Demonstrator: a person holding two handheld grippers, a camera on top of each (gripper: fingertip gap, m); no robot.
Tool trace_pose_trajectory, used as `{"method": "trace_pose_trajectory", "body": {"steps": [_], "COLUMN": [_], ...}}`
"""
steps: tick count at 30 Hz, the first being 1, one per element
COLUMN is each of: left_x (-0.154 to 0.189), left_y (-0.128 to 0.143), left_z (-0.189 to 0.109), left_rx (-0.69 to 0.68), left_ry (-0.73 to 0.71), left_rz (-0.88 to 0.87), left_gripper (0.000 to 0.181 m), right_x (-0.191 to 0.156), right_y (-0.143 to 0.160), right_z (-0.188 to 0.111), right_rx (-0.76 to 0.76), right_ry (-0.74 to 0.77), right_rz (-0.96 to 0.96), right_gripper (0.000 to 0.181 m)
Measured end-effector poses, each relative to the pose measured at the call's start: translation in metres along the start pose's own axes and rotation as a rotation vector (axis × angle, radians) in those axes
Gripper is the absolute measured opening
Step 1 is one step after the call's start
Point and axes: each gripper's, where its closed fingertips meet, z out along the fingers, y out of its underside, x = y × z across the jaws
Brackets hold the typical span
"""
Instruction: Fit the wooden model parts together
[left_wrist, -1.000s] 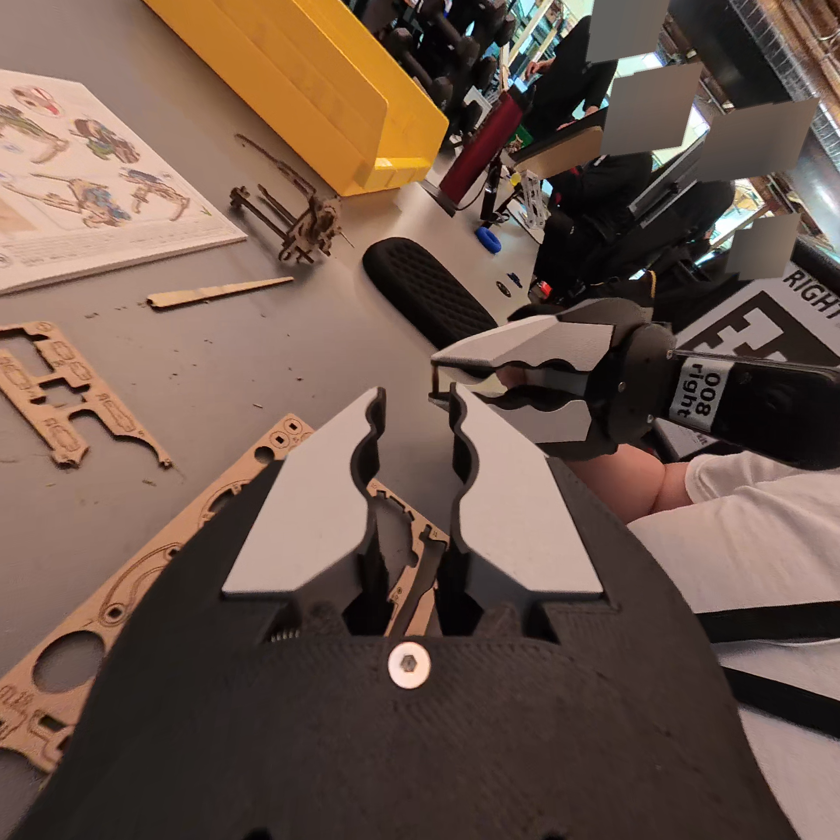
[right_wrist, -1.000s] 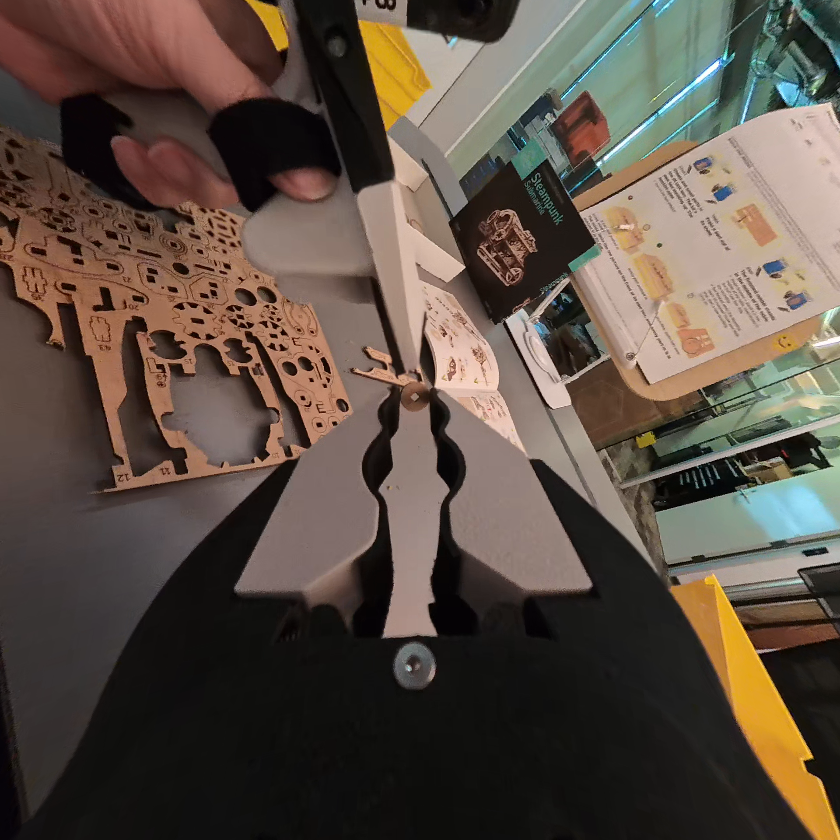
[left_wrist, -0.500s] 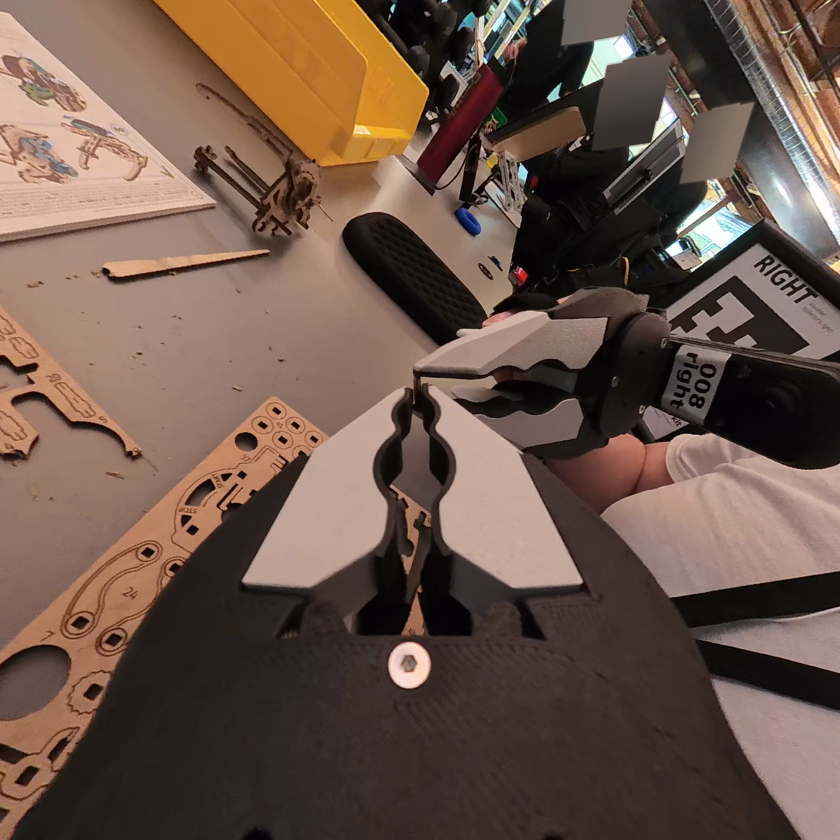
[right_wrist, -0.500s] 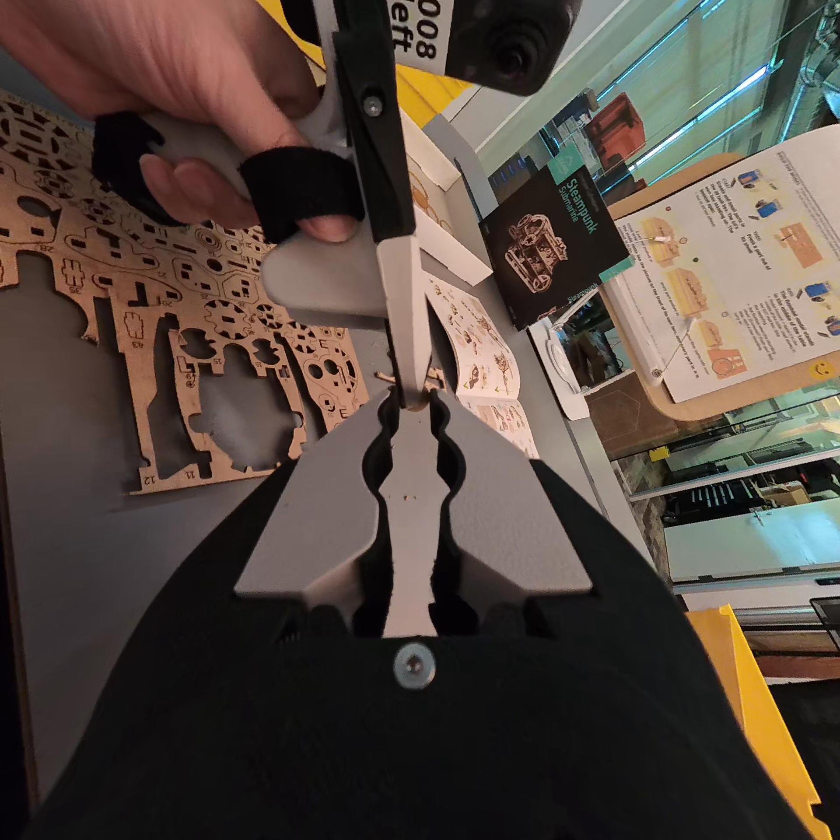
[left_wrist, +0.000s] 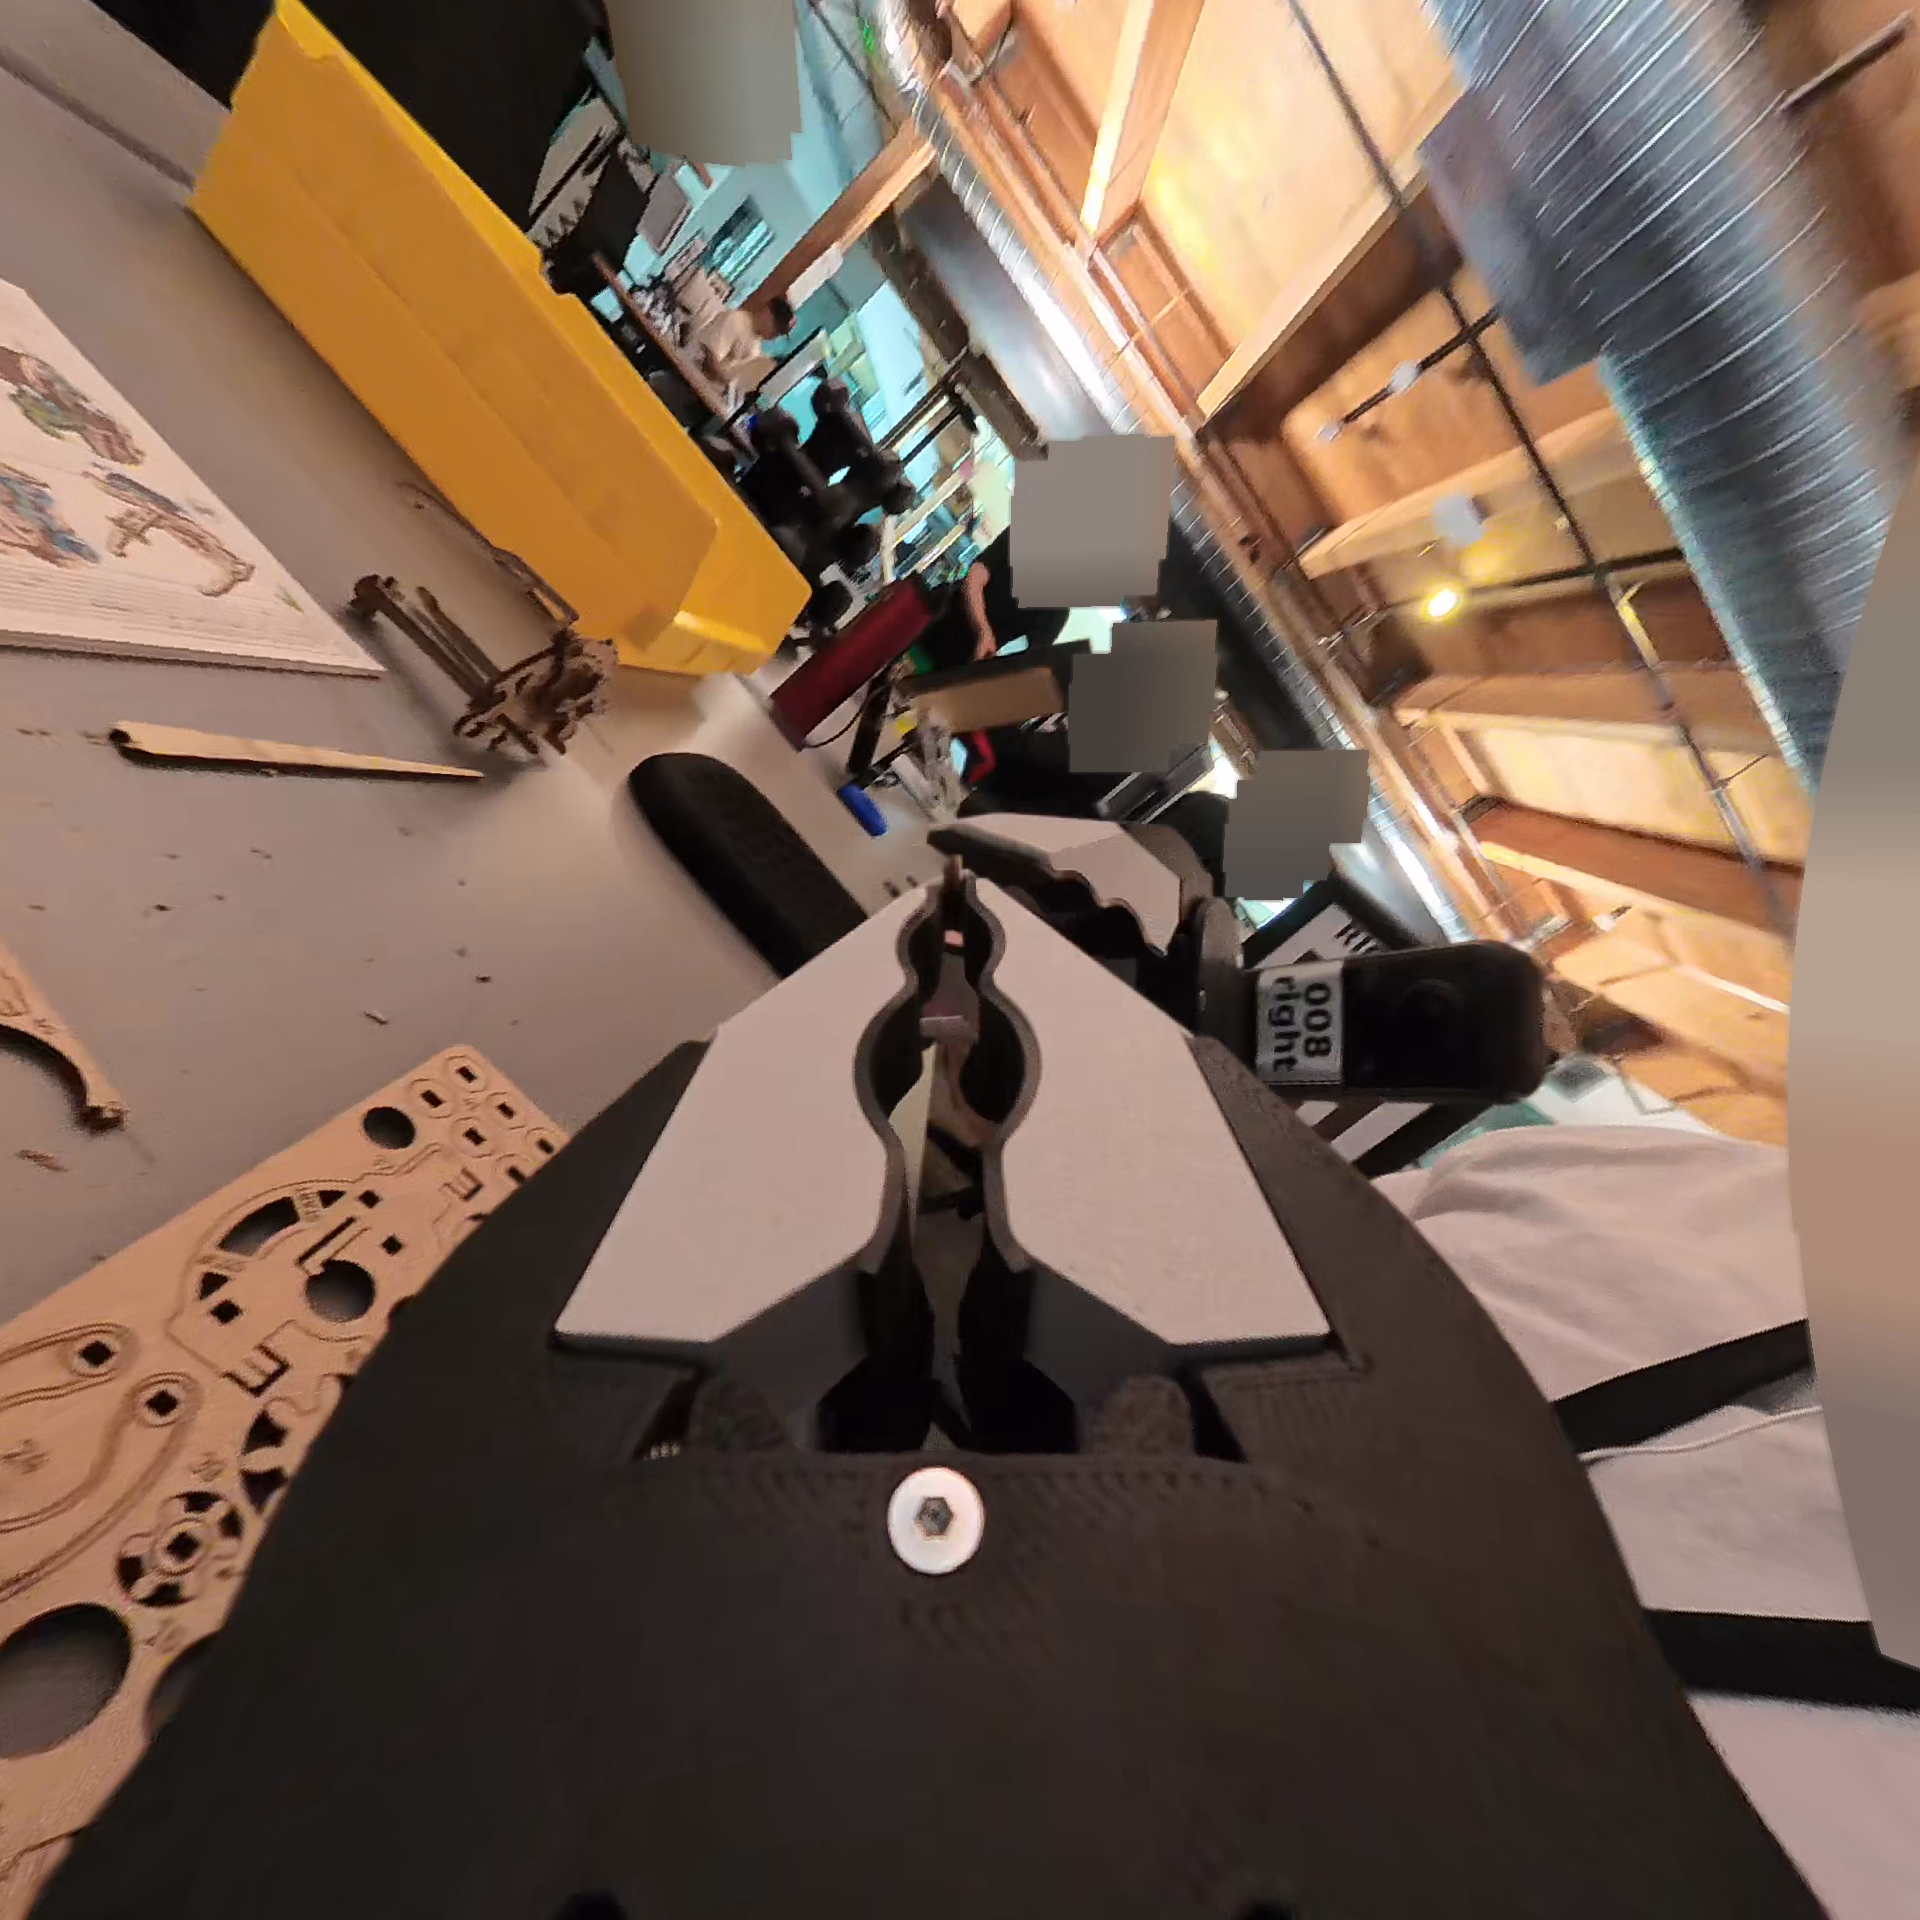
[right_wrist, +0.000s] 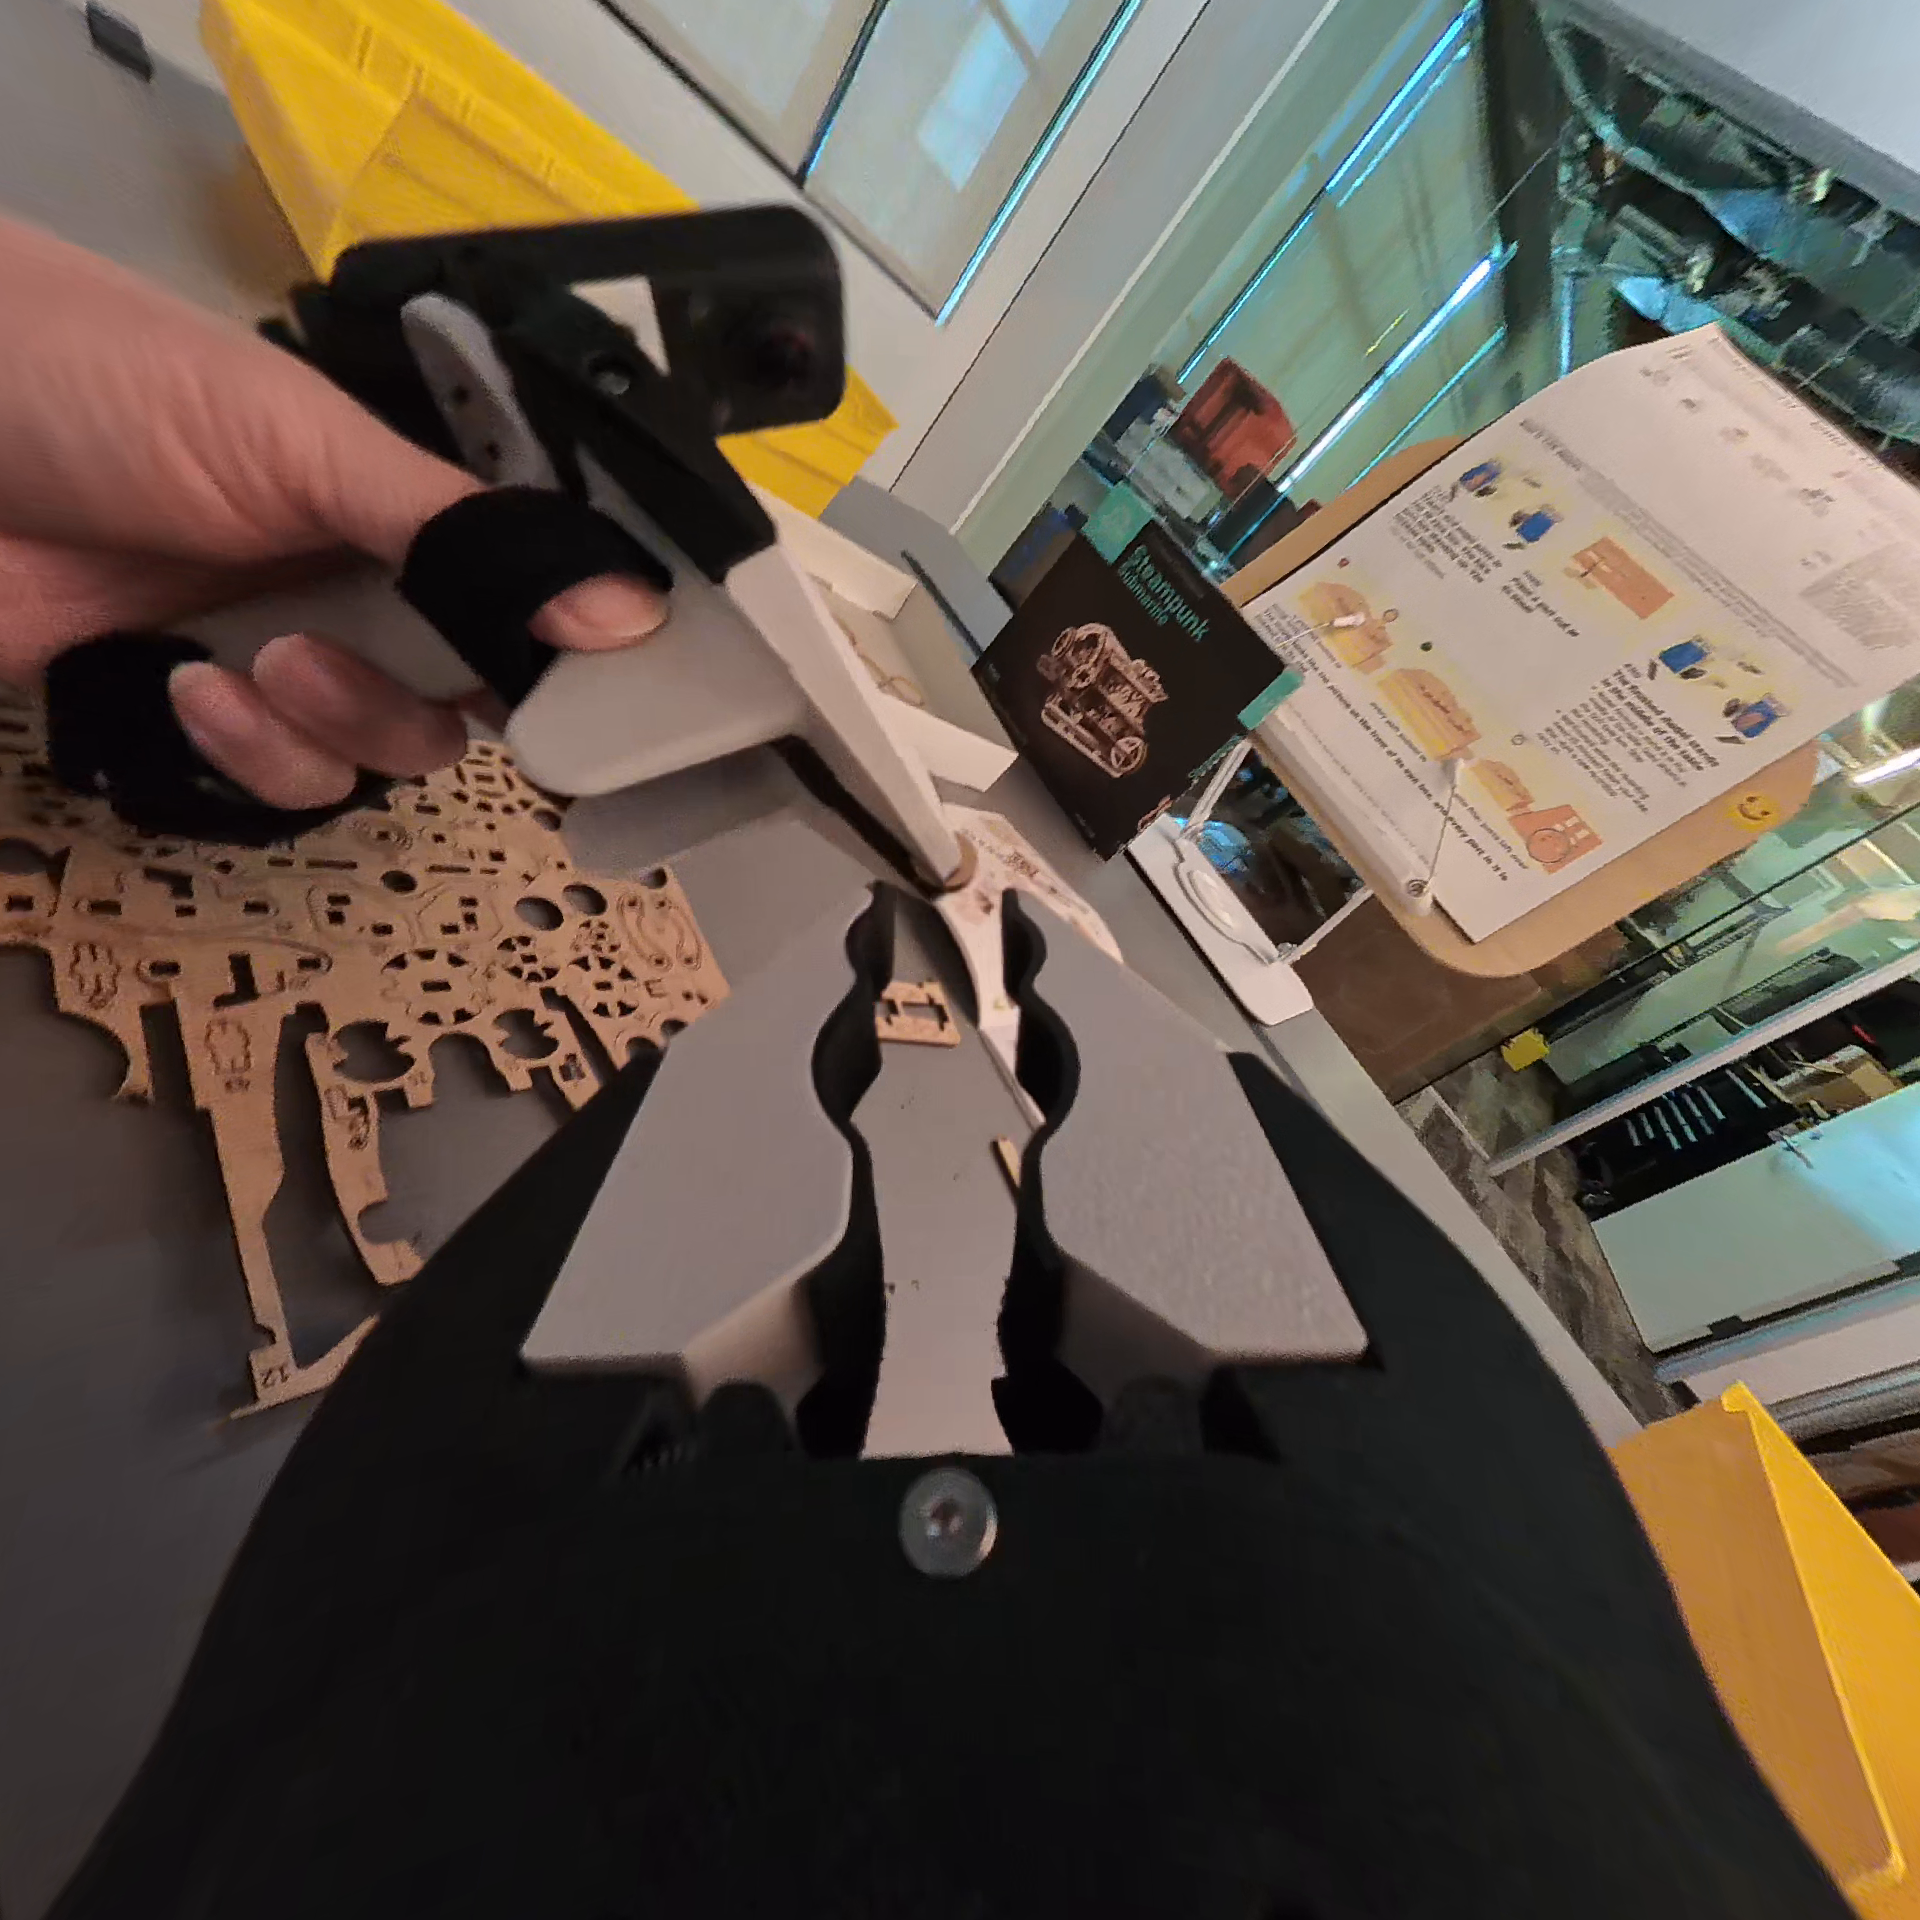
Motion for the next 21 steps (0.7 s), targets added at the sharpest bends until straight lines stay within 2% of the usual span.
{"method": "trace_pose_trajectory", "body": {"steps": [12,21], "left_x": [0.010,0.021], "left_y": [0.001,0.009], "left_z": [0.002,0.003], "left_rx": [0.024,-0.012], "left_ry": [0.059,0.135], "left_rz": [-0.057,-0.092], "left_gripper": [0.000,0.000], "right_x": [-0.002,-0.005], "right_y": [-0.013,-0.019], "right_z": [-0.002,-0.012], "right_rx": [0.060,0.123], "right_ry": [-0.048,-0.136], "right_rz": [0.011,0.138], "right_gripper": [0.015,0.013]}}
